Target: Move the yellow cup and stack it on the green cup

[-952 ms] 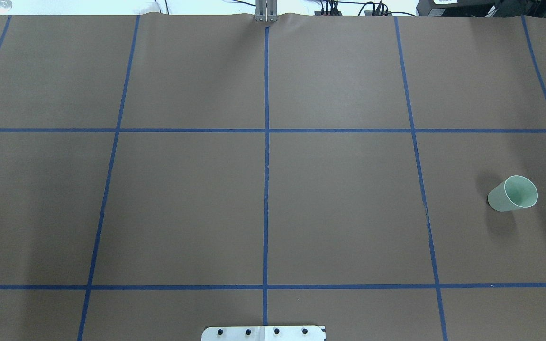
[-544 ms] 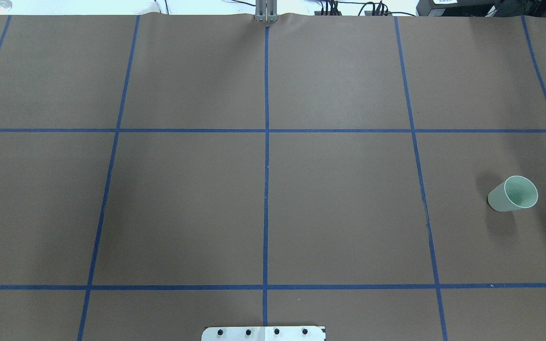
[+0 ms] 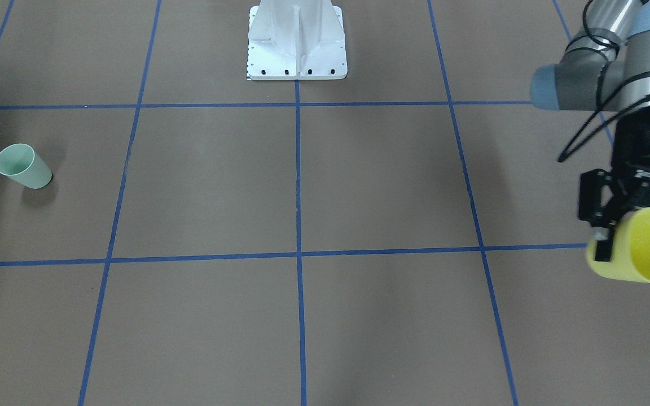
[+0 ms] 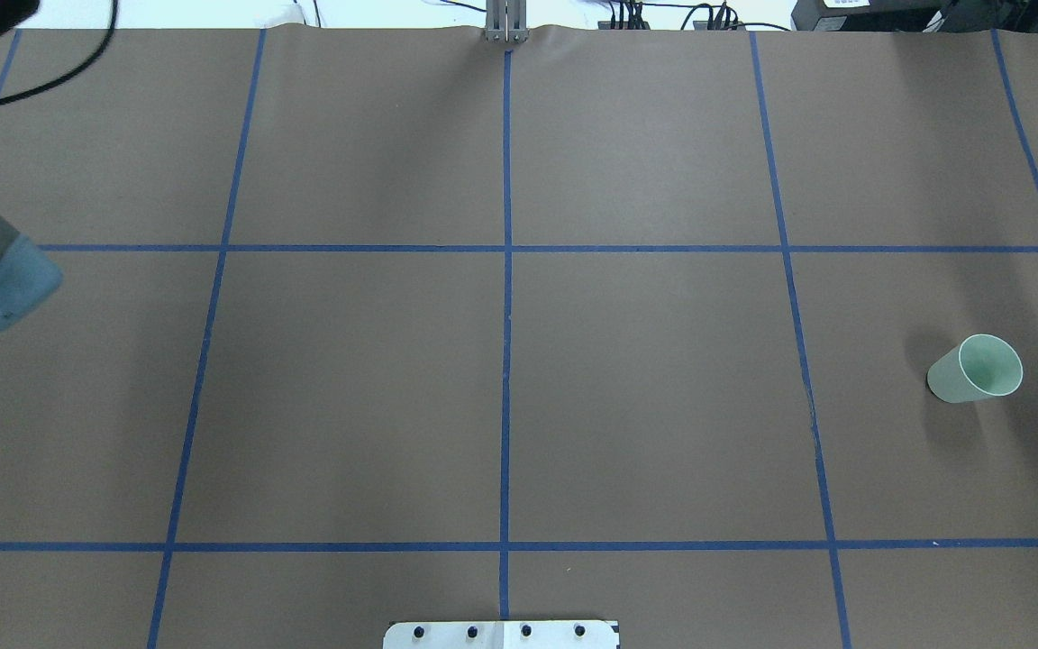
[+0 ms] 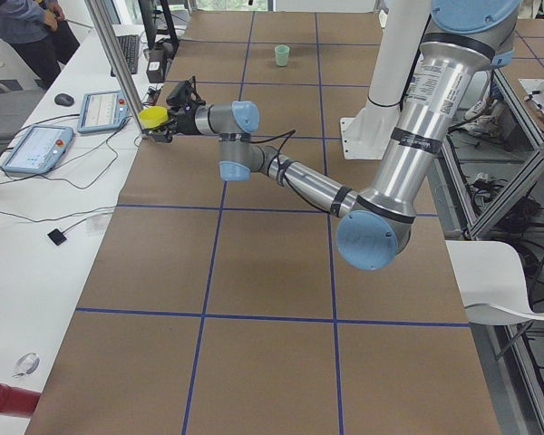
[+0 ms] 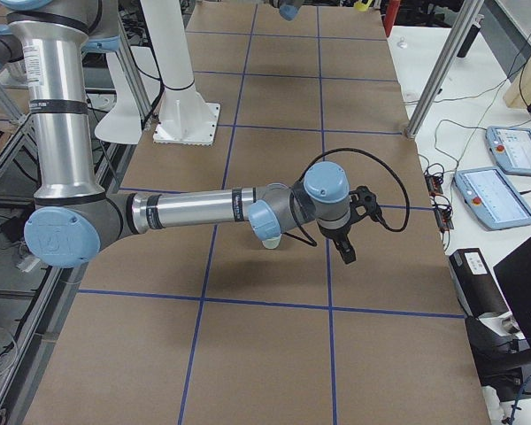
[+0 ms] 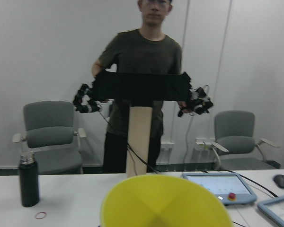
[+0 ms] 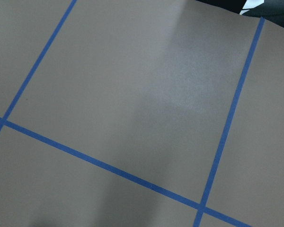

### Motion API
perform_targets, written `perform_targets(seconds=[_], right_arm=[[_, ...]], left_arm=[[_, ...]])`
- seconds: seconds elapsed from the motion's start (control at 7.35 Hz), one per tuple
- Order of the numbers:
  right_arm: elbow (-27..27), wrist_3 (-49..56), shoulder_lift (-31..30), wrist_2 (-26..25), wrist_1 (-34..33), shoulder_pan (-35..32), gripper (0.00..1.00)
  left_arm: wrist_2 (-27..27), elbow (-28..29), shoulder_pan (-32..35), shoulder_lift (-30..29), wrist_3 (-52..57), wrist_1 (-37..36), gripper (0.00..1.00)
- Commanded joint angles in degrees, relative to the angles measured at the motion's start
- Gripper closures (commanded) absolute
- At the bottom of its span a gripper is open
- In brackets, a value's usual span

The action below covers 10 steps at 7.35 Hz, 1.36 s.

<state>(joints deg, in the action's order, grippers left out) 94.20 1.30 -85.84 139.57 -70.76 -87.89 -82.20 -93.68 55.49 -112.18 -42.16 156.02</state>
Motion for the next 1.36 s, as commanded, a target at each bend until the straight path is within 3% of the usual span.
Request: perform_targets(seconds=[0.0, 0.27, 0.41, 0.68, 0.82, 0.95, 1.22], right_arm=[[0.5, -0.9, 2.9, 4.9, 0.0, 0.0, 0.02], [3.3, -10.2, 8.1, 10.3, -0.4, 0.4, 0.02], [5.5, -17.5, 11.4, 13.2, -0.4, 3.0, 0.02], [9.1, -39.1, 19.8, 12.5, -0.2, 12.5, 0.01], [10.0, -48.7, 24.2, 10.1, -0.3, 16.7, 0.01], [13.3, -56.8, 26.0, 4.2, -0.5, 22.8, 0.01], [14.6, -69.1, 30.9, -0.7, -2.4, 32.8, 0.01]], left_arm=[[-9.6, -0.9, -10.4, -7.8, 11.1, 1.0, 0.75], [-23.6, -1.5, -13.5, -11.4, 13.1, 1.0, 0.75], [-25.9, -1.8, -14.9, -11.5, 13.9, 1.3, 0.75], [-35.6, -1.7, -15.0, -8.5, 16.9, 8.0, 0.71], [-36.0, -1.3, -15.1, -7.5, 16.9, 11.9, 0.72], [-35.9, -1.0, -15.1, -7.4, 16.9, 12.1, 0.72], [-35.3, -1.1, -15.1, -7.4, 17.2, 12.8, 0.71]])
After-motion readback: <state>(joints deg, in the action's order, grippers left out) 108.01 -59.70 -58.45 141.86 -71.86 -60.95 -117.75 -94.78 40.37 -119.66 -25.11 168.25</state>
